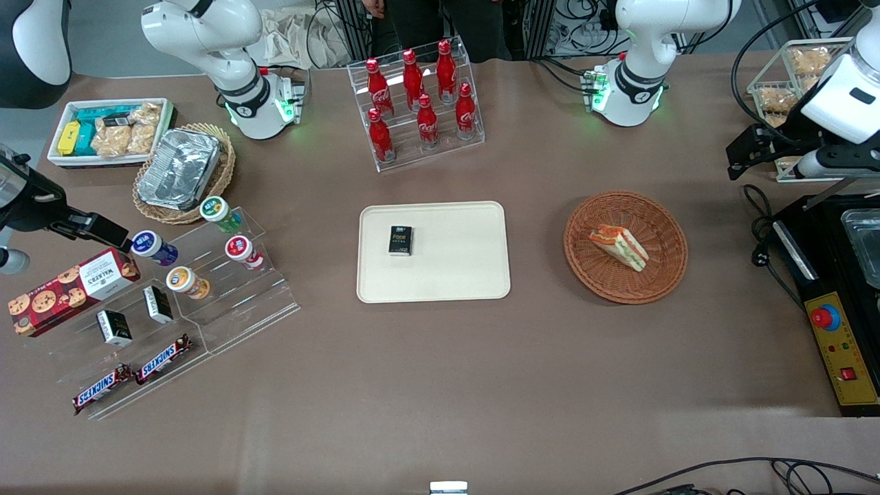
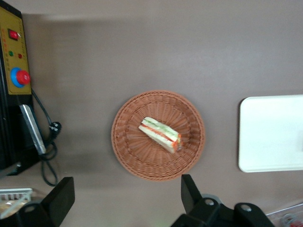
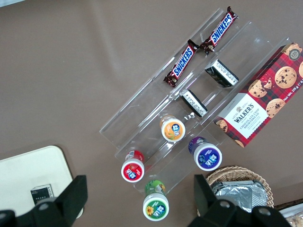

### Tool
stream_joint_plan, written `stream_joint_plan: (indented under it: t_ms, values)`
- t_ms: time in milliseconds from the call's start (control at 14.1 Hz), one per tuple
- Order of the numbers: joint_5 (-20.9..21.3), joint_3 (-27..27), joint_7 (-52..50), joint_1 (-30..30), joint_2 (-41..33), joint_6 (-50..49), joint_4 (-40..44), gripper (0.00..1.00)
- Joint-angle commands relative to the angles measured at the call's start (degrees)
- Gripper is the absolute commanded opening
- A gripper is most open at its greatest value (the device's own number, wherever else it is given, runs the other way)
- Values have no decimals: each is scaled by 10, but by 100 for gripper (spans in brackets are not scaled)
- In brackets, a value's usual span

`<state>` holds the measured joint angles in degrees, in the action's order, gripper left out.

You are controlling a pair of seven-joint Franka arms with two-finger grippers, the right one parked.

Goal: Place sandwich from basket to tray
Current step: 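Move the left gripper over the wicker basket above the wrapped sandwich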

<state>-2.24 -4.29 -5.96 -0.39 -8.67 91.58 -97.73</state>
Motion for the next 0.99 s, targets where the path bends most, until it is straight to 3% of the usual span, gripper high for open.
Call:
stream_joint_plan:
  t_ms: [0,213,425,921]
  values:
    - [-32,-4,-93,5,-6,3,-4,100]
    - [-35,-5,-197,0,-11,4,-5,100]
    - [-25,-7,-372,-28,-6,3,-6,100]
    - [-23,-7,-450,-39,-8,6,-46,100]
